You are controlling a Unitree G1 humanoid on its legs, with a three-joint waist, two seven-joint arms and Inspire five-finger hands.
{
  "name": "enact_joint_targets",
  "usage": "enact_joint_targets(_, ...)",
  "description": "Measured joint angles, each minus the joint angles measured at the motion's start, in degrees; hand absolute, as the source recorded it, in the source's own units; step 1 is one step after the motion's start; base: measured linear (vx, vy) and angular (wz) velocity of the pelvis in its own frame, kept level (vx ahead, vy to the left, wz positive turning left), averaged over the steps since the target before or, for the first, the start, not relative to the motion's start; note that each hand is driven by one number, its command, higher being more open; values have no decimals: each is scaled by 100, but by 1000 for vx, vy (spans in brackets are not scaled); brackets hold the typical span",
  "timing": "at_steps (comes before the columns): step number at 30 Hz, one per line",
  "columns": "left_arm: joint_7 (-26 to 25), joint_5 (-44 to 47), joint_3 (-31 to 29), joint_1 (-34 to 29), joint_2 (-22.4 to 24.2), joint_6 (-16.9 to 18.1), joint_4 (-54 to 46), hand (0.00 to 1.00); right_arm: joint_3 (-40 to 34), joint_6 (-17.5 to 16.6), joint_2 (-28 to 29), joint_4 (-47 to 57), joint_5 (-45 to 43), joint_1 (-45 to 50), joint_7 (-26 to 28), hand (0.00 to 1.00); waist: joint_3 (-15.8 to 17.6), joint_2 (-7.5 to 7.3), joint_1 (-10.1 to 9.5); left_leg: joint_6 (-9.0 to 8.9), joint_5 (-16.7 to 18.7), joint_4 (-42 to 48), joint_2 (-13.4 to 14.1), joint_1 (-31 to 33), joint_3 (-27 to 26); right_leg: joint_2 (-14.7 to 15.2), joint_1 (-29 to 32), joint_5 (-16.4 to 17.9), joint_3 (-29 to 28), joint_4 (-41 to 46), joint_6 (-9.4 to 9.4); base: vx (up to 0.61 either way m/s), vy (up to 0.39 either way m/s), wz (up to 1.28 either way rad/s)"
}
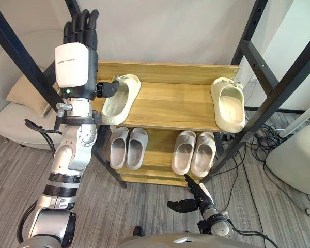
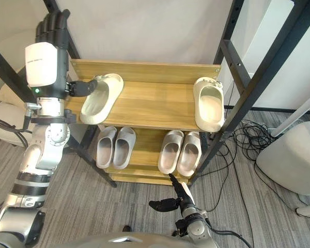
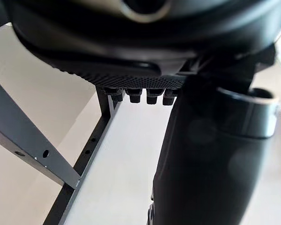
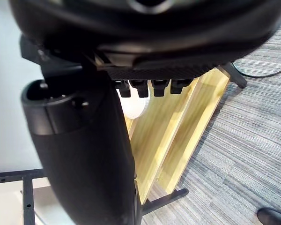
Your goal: Organize the slippers on the shoe rack
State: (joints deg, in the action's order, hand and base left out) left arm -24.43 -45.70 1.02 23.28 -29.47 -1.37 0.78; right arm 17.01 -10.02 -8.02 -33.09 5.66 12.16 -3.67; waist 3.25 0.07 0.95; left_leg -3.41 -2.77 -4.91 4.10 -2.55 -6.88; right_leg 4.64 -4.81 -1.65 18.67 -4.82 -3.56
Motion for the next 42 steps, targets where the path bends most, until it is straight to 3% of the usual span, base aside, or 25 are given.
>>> enact_joint_targets(17,46,-106,-3,290,17,-87,568,100,-11,37,187,77,-115,-25,-30,100,70,-124,84,29,19,2,4,220,-285,2,383,-127,-320,-2,12,-21,22,-9)
enact_joint_targets(18,55,-106,-3,290,20,-94,573,0,-10,42,188,77,-115,-29,-30,100,71,-125,83,30,19,2,5,230,-307,2,402,-138,-340,-3,13,-23,19,-17)
enact_joint_targets(30,199,225,-2,381,71,-108,1052,0,-14,99,215,76,-115,-31,-65,100,104,-155,116,52,33,14,-1,248,-452,8,502,-227,-493,-3,15,-34,12,-7)
enact_joint_targets(42,251,578,19,512,-113,36,1490,0,-237,107,201,-137,-136,-41,-72,100,155,-73,119,99,-1,1,-67,194,-504,74,493,-317,-528,-23,-15,-47,17,-3)
